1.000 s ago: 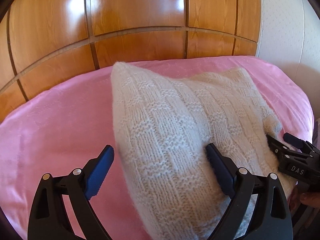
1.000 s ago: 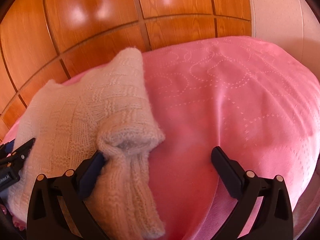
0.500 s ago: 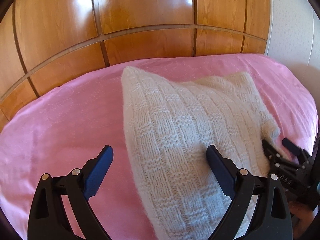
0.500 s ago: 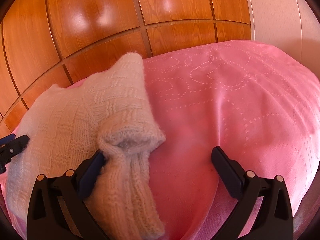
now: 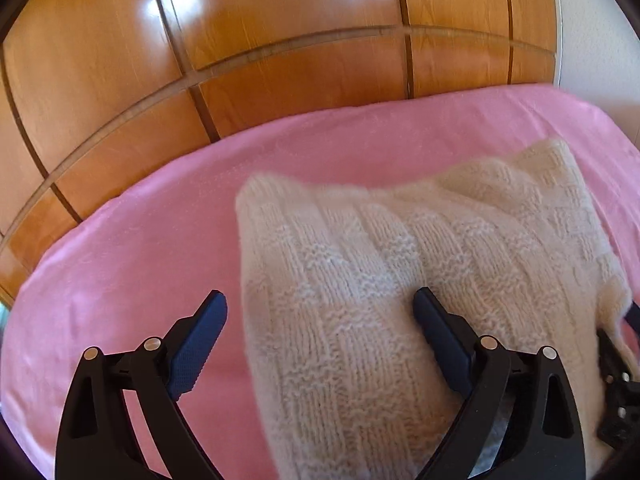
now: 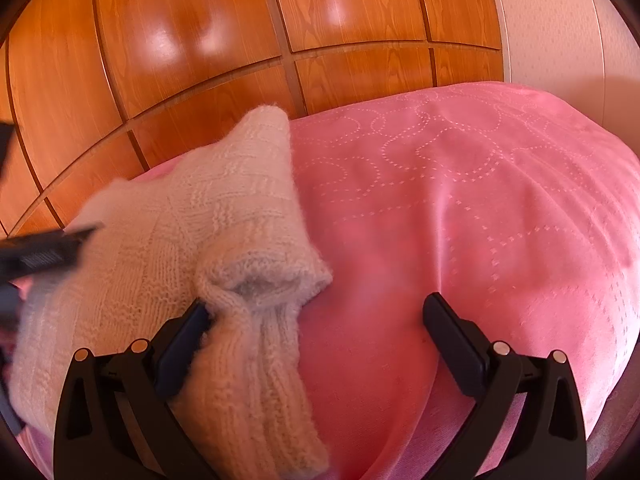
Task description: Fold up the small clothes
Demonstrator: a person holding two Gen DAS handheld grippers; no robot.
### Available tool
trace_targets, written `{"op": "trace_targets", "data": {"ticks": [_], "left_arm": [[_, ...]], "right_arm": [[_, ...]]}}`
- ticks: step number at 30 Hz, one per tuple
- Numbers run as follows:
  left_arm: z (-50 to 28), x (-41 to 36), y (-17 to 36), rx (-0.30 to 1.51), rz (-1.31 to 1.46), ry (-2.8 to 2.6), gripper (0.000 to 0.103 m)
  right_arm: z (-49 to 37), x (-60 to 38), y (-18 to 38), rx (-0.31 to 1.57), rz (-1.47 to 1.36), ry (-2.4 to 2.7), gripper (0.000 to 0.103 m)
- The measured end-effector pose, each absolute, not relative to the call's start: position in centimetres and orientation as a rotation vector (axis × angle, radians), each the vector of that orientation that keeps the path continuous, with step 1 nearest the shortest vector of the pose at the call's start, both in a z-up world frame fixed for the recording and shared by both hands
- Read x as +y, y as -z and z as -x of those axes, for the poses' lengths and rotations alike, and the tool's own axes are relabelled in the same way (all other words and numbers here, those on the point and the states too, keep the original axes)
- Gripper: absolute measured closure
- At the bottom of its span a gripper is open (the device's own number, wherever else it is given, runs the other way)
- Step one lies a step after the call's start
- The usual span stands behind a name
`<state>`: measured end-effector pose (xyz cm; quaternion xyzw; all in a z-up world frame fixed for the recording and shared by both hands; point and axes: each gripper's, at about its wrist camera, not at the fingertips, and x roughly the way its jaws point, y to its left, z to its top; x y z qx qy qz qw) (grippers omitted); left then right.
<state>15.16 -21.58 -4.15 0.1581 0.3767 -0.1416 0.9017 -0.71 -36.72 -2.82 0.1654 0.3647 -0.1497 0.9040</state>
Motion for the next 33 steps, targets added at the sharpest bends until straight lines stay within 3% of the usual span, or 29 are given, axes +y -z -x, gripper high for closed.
{"op": "trace_targets", "data": {"ticks": [3, 8, 10, 17, 20, 33], "left_arm": [[-14.4, -21.6, 4.1, 0.744, -0.352, 0.280, 0.009], [-14.4, -21.1, 4.4, 0.745, -0.319, 0.280, 0.009], [-14.3, -21.1, 4.3, 0.740, -0.323, 0.279, 0.009], [-14.3, -20.5, 4.6, 0.730, -0.295, 0.299, 0.009], [-14.4, -20.4, 4.8, 0.729, -0.275, 0.316, 0.009], [-10.8, -17.5, 4.2, 0.661, -0.141, 0.323, 0.009]], "right_arm": [[0.4, -37.3, 1.2, 0.824, -0.366, 0.304, 0.002], [-0.3, -37.7, -4.2, 0.692, -0.349, 0.328, 0.002], [-2.6, -37.5, -4.8, 0.729, -0.296, 0.303, 0.002], [-8.2, -37.8, 0.4, 0.934, -0.187, 0.382, 0.002], [-7.1, -39.2, 2.6, 0.885, -0.252, 0.423, 0.002], [-4.0, -41.0, 1.8, 0.845, -0.442, 0.327, 0.002]]}}
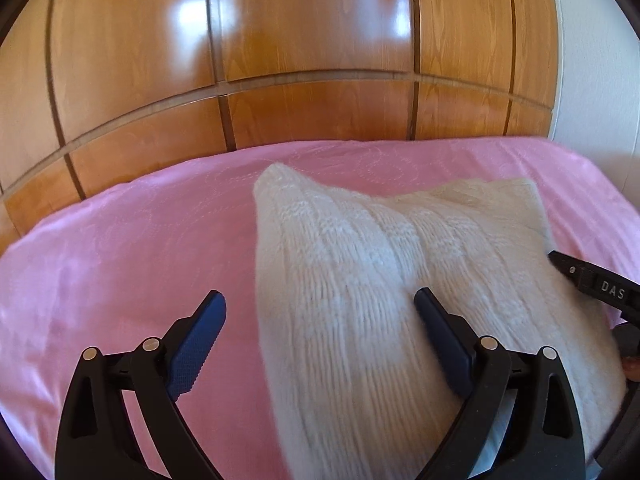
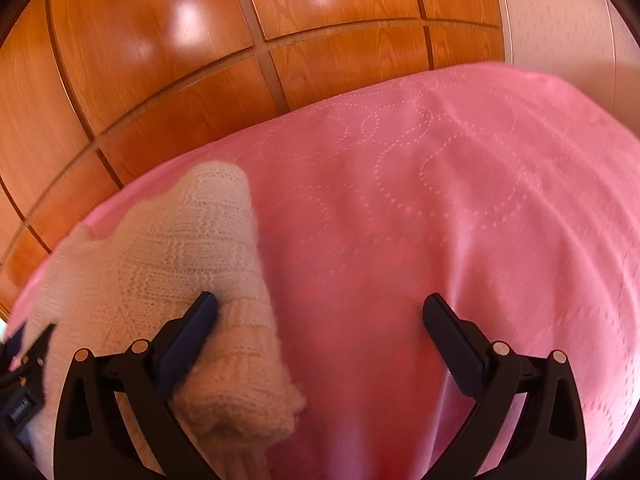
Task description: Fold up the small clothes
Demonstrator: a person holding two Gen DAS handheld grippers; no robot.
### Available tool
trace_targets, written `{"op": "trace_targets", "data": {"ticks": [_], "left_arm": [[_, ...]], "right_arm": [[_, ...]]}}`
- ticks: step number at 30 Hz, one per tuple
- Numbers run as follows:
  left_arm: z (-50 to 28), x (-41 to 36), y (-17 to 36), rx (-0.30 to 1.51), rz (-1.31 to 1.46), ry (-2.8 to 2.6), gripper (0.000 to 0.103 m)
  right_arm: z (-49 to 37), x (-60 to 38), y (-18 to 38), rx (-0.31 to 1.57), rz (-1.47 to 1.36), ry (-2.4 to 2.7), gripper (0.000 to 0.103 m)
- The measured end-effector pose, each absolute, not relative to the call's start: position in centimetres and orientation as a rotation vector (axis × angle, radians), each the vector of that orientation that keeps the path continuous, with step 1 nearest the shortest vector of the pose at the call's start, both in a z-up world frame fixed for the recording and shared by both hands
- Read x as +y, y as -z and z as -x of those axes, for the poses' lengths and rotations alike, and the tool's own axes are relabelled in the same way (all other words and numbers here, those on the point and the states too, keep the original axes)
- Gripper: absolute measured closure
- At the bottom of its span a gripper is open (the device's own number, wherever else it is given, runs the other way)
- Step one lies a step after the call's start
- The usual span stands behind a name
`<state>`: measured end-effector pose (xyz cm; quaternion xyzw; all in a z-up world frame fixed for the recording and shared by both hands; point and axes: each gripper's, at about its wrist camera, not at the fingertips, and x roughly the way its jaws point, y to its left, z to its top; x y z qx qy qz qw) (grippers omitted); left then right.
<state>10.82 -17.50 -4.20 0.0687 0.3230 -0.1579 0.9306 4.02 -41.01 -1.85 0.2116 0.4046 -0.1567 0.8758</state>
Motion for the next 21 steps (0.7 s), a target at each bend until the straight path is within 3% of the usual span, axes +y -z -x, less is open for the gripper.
{"op": "trace_targets", "data": {"ticks": [4, 12, 21], "left_arm": [[-9.0, -15.9, 4.1, 0.670, -0.078, 0.379, 0.006], [-8.7, -12.2, 5.6, 0.854, 0.220, 0.515, 0.004], [-7.1, -12.6, 6.2, 0.920, 0.235, 0.698, 0.004]], "right_arm": [[-1.8, -41.1, 0.6, 0.852, -0.535, 0.276, 0.002], [1.7, -40.0, -1.5, 0.833, -0.544, 0.197, 0.002], [0.8, -37.8, 0.4, 0.895, -0.624, -0.017, 0.002]]}}
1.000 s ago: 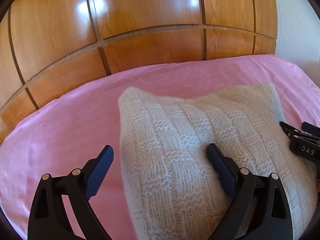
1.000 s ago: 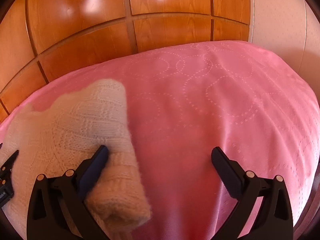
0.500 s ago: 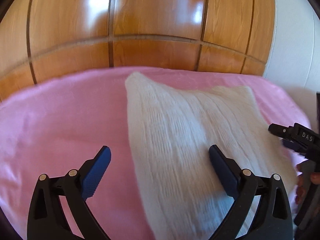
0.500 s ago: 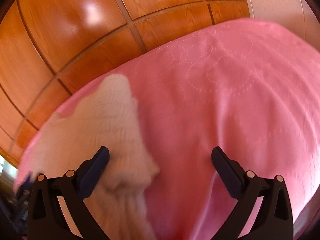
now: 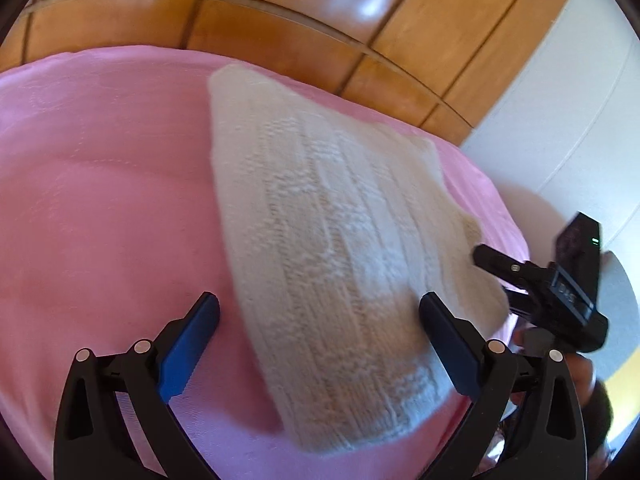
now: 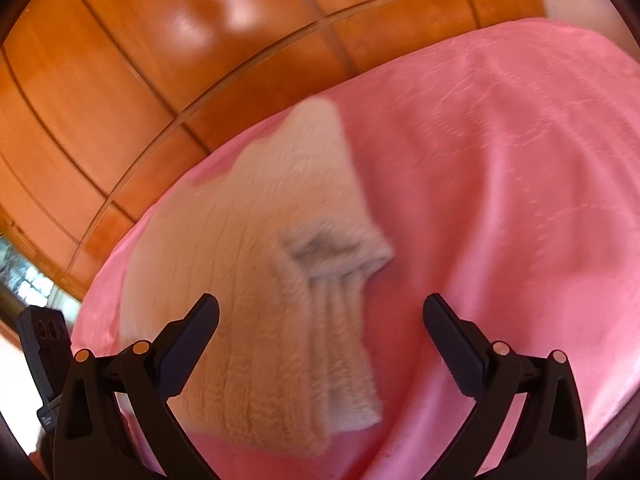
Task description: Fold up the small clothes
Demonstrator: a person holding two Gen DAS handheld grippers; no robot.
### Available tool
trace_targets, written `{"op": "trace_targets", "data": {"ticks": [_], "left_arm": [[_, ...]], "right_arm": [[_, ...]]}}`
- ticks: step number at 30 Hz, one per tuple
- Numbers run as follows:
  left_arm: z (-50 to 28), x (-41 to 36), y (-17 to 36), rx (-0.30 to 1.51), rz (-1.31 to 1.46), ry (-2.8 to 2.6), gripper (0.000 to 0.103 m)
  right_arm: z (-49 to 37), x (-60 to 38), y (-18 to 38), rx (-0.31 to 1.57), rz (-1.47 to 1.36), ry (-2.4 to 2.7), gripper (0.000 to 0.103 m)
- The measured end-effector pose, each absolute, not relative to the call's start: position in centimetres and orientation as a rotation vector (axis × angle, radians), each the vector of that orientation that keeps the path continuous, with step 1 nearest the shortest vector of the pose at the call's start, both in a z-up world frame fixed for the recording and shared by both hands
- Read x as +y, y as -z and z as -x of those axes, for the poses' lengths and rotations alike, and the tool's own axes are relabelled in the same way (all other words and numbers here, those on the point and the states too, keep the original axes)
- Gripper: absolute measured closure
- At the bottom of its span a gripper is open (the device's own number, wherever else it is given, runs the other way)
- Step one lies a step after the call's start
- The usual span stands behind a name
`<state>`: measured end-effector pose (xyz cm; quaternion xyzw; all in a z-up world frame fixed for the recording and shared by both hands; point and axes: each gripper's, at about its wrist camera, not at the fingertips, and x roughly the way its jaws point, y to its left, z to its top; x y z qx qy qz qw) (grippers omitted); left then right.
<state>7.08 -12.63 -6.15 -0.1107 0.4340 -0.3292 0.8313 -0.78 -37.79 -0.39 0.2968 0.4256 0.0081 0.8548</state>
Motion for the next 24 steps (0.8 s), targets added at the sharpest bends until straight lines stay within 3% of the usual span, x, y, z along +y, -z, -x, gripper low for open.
{"op": "trace_targets", "data": {"ticks": [12, 17, 21, 24], "left_arm": [[-7.7, -14.8, 6.1, 0.968, 0.203, 0.742, 0.004], [-9.6, -12.5, 6.3, 0.999, 0.351, 0.742, 0.004], [-10.4, -12.9, 6.8, 1.037, 0.389, 0.785, 0.004], [-9.5, -15.5, 6.3, 1.018, 0.228, 0.813, 0.004]], "right_arm": [[-2.3, -38.3, 1.8, 0.883, -0.734, -0.151, 0.002], [-1.9, -37.4, 1.9, 0.881, -0.703, -0.196, 0.002], [-1.5, -37.2, 2.1, 0.875, -0.676, -0.206, 0.011], [-2.3, -37.8, 2.5, 0.861, -0.737, -0.201, 0.018]]}}
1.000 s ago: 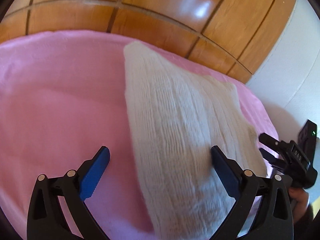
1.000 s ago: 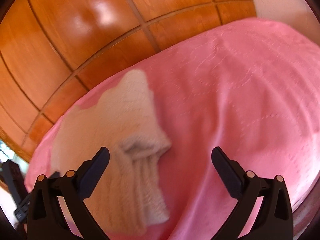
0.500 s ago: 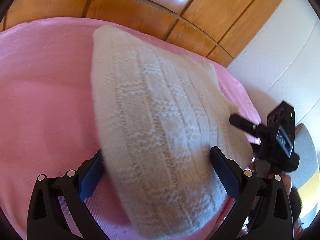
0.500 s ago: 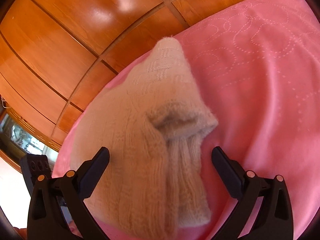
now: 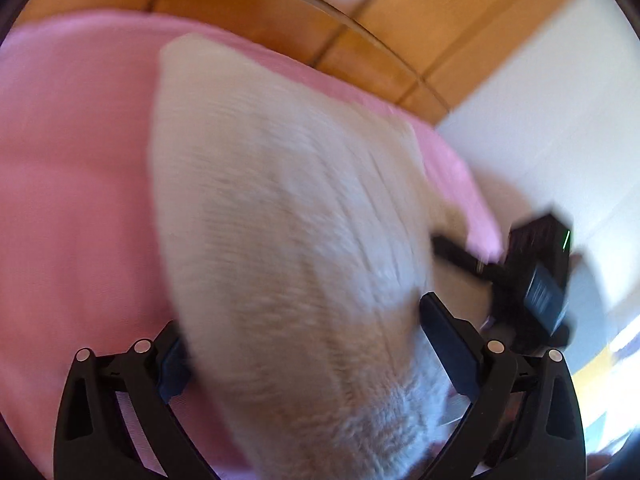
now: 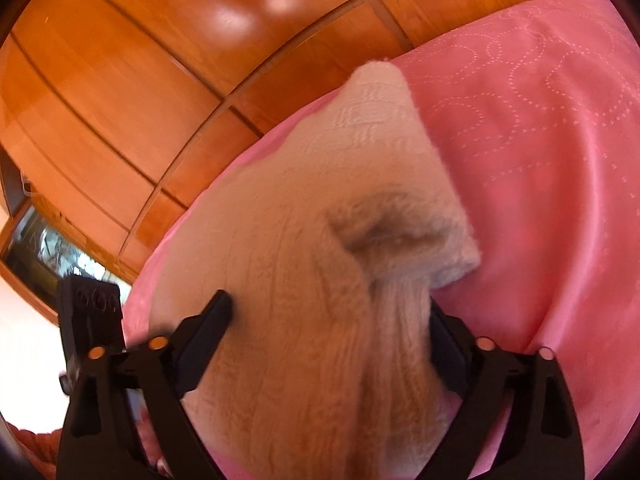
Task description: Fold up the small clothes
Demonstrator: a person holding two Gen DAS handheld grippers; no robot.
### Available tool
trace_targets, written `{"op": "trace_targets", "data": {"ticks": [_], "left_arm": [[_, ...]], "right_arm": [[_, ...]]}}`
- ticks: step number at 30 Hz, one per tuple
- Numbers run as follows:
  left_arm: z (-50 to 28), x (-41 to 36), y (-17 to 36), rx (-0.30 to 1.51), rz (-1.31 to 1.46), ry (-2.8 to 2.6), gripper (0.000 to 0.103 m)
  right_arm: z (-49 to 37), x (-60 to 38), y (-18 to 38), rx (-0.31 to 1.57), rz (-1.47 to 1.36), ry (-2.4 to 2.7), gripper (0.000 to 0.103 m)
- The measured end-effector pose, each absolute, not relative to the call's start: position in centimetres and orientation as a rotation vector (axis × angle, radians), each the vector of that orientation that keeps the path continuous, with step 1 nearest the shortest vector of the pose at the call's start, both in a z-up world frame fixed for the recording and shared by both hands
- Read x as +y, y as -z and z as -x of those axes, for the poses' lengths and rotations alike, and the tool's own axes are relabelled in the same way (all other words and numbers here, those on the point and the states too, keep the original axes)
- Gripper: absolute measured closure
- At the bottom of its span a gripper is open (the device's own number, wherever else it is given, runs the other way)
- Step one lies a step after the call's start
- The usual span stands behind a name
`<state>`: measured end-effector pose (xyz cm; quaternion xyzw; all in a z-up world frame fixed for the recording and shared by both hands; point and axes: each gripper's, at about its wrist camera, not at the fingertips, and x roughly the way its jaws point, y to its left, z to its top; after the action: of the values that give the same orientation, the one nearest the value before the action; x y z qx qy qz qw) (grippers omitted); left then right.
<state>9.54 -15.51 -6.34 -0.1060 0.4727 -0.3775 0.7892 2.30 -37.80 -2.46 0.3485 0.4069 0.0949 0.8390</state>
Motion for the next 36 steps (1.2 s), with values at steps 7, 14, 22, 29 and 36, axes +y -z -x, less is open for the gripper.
{"op": "trace_targets", "data": {"ticks": [7, 14, 22, 29, 36], "left_arm": [[-8.9, -15.8, 5.6, 0.973, 0.189, 0.745, 0.025], [-6.8, -16.1, 3.2, 0.837, 0.030, 0.709, 0.047], [-4.9, -14.8, 1.4, 0.679, -0.076, 0.666, 0.059], [-3.6, -12.7, 0.1, 0.550, -0.137, 0.593, 0.059], [-3.6, -9.9, -0.2, 0.499, -0.146, 0.517, 0.059]], "right_arm": [[-4.0, -37.8, 3.1, 0.833, -0.770, -0.201, 0.035], [-3.1, -35.4, 0.9, 0.800, -0.625, -0.189, 0.046], [-2.5, -31.5, -1.6, 0.755, -0.488, -0.205, 0.054], [-2.7, -27.9, -2.6, 0.713, -0.462, -0.249, 0.056], [-4.4, -24.7, -3.1, 0.694, -0.447, -0.305, 0.056]]}}
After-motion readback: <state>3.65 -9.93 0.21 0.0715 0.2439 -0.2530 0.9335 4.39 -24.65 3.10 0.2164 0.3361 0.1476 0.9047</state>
